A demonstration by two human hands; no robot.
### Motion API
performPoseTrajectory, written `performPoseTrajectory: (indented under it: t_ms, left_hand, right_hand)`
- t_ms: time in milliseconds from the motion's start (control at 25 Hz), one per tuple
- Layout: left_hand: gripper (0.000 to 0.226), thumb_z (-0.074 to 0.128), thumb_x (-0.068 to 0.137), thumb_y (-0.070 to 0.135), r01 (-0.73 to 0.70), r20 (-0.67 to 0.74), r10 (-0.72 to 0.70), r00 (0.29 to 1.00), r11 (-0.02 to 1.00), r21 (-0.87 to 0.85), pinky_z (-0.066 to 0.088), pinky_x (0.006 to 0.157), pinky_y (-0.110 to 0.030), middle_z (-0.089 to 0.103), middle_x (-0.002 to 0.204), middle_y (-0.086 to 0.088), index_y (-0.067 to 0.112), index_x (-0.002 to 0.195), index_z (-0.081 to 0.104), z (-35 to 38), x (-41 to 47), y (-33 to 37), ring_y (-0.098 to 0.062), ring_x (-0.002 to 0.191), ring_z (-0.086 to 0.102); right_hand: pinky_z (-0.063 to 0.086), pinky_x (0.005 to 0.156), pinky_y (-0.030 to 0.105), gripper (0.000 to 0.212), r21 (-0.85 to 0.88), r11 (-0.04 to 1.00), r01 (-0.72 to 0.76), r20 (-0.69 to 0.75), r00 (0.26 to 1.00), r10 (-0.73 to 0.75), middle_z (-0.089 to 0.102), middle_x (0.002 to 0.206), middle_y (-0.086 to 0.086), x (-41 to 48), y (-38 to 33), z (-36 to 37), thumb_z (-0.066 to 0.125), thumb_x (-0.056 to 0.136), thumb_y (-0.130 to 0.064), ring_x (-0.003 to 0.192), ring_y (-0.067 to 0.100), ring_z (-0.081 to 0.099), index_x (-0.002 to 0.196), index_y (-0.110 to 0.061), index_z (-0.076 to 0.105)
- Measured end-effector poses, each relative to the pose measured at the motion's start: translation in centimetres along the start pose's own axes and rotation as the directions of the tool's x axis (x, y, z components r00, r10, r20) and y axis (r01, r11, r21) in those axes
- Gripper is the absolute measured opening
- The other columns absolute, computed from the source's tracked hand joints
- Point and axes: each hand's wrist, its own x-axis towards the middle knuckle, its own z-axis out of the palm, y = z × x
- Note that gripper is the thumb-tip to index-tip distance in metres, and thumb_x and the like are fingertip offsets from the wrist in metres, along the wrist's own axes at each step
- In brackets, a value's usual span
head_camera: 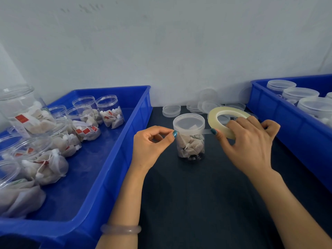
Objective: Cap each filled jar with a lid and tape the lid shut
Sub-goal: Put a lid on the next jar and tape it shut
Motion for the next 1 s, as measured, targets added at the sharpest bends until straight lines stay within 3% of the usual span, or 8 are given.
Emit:
performPoseTrajectory:
  t_ms: [200, 480, 720, 840, 1000]
  left_hand:
    - [0.006, 0.079, 0.083, 0.022, -0.041, 0.096, 0.03, 0.995, 0.992, 0.122, 0.049, 0.059, -0.027, 0.072, 0.079, 0.016, 0.026, 0.08, 0.076, -0.2, -0.1, -0.6, -0.018, 0.066, 0.058]
    - [0.004, 0.078, 0.084, 0.027, -0.028, 0.037, 0.021, 0.999, 0.984, 0.177, 0.05, 0.061, -0.026, 0.071, 0.081, 0.019, 0.028, 0.081, 0.076, 0.1, -0.1, -1.1, -0.015, 0.067, 0.059]
    - [0.007, 0.071, 0.082, 0.047, 0.004, -0.025, 0.004, 1.0, 0.96, 0.28, 0.054, 0.063, -0.042, 0.069, 0.085, 0.025, 0.04, 0.081, 0.073, 0.6, -0.2, -1.3, -0.013, 0.066, 0.059]
    - [0.012, 0.064, 0.079, 0.059, 0.0, -0.052, 0.018, 0.998, 0.942, 0.336, 0.054, 0.06, -0.038, 0.068, 0.086, 0.027, 0.048, 0.079, 0.069, 0.7, -0.1, -1.2, -0.01, 0.066, 0.058]
    - [0.007, 0.065, 0.081, 0.058, 0.045, -0.11, -0.002, 0.994, 0.922, 0.386, 0.052, 0.059, -0.03, 0.066, 0.084, 0.031, 0.056, 0.075, 0.062, 1.1, 0.0, -1.3, -0.001, 0.073, 0.059]
  right_hand:
    - [0.022, 0.078, 0.04, 0.053, -0.01, 1.0, -0.005, 0.047, 0.999, 0.006, 0.06, 0.075, 0.0, 0.0, 0.4, 0.2, 0.036, 0.096, -0.058, 0.078, 0.023, 0.052, 0.075, -0.016, 0.061]
    - [0.023, 0.079, 0.041, 0.049, -0.018, 1.0, -0.018, 0.089, 0.996, 0.02, 0.06, 0.077, 0.002, -0.2, 0.2, 0.9, 0.038, 0.096, -0.057, 0.078, 0.025, 0.053, 0.077, -0.016, 0.058]
    - [0.023, 0.08, 0.041, 0.051, 0.005, 0.998, -0.059, 0.12, 0.991, 0.058, 0.061, 0.081, 0.003, -0.4, -0.1, 1.6, 0.031, 0.097, -0.055, 0.079, 0.026, 0.054, 0.079, -0.015, 0.057]
    - [0.024, 0.08, 0.042, 0.052, 0.029, 0.996, -0.087, 0.121, 0.989, 0.083, 0.062, 0.083, 0.003, -0.5, -0.5, 2.0, 0.029, 0.097, -0.055, 0.08, 0.027, 0.054, 0.078, -0.015, 0.056]
    - [0.023, 0.08, 0.041, 0.053, 0.053, 0.993, -0.104, 0.112, 0.989, 0.097, 0.062, 0.082, 0.003, -0.4, -0.7, 2.1, 0.027, 0.097, -0.055, 0.079, 0.027, 0.054, 0.078, -0.015, 0.057]
